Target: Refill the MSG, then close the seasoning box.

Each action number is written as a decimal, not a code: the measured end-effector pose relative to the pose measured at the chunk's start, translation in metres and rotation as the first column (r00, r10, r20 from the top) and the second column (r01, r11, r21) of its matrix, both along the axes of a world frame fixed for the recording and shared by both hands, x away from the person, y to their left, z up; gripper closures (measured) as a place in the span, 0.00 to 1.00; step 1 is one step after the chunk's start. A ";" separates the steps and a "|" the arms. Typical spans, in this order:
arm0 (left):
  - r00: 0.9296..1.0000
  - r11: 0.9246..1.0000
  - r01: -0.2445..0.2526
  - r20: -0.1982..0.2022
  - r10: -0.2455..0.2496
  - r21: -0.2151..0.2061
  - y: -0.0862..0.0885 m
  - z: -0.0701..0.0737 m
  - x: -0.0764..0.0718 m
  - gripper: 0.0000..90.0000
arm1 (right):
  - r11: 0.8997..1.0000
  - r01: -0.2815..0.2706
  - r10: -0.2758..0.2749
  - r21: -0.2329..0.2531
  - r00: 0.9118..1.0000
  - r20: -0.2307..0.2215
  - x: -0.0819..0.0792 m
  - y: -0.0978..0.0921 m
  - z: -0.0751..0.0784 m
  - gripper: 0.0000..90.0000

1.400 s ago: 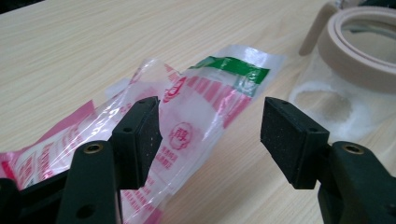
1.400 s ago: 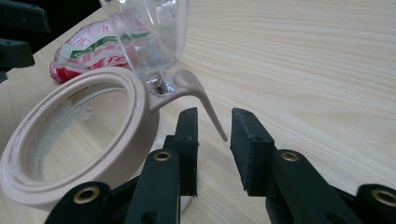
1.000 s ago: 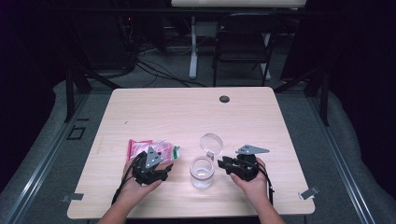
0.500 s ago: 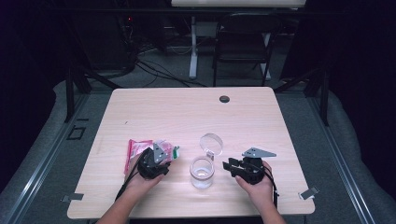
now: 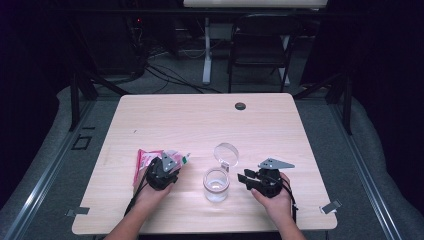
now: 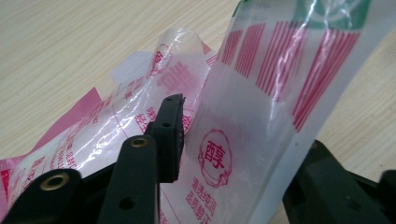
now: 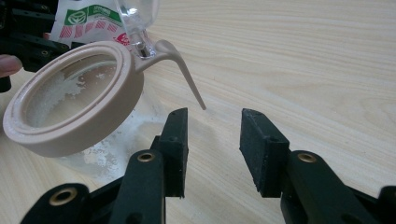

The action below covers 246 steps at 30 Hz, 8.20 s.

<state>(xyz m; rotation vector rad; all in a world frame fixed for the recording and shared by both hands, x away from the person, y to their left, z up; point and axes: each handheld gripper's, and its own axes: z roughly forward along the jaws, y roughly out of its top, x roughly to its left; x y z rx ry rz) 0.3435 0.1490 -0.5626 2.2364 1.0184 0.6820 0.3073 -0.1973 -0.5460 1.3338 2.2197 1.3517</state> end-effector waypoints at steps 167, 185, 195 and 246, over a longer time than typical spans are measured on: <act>0.956 0.866 0.285 0.061 -0.285 -0.410 0.013 0.075 -0.073 0.96 | 0.832 -0.510 0.526 -0.221 0.851 0.016 0.003 0.141 0.060 0.99; 0.977 0.912 0.177 -0.046 -0.209 -0.370 0.024 0.029 -0.080 0.52 | 0.815 -0.548 0.557 -0.188 0.830 -0.009 0.013 0.140 0.062 1.00; 0.986 0.928 0.078 -0.112 -0.127 -0.364 0.028 0.006 -0.073 0.36 | 0.810 -0.557 0.566 -0.184 0.824 -0.004 0.014 0.142 0.063 1.00; 0.989 0.974 0.096 -0.093 -0.117 -0.207 0.009 -0.025 -0.057 0.48 | 0.818 -0.543 0.555 -0.191 0.831 0.014 0.010 0.140 0.060 1.00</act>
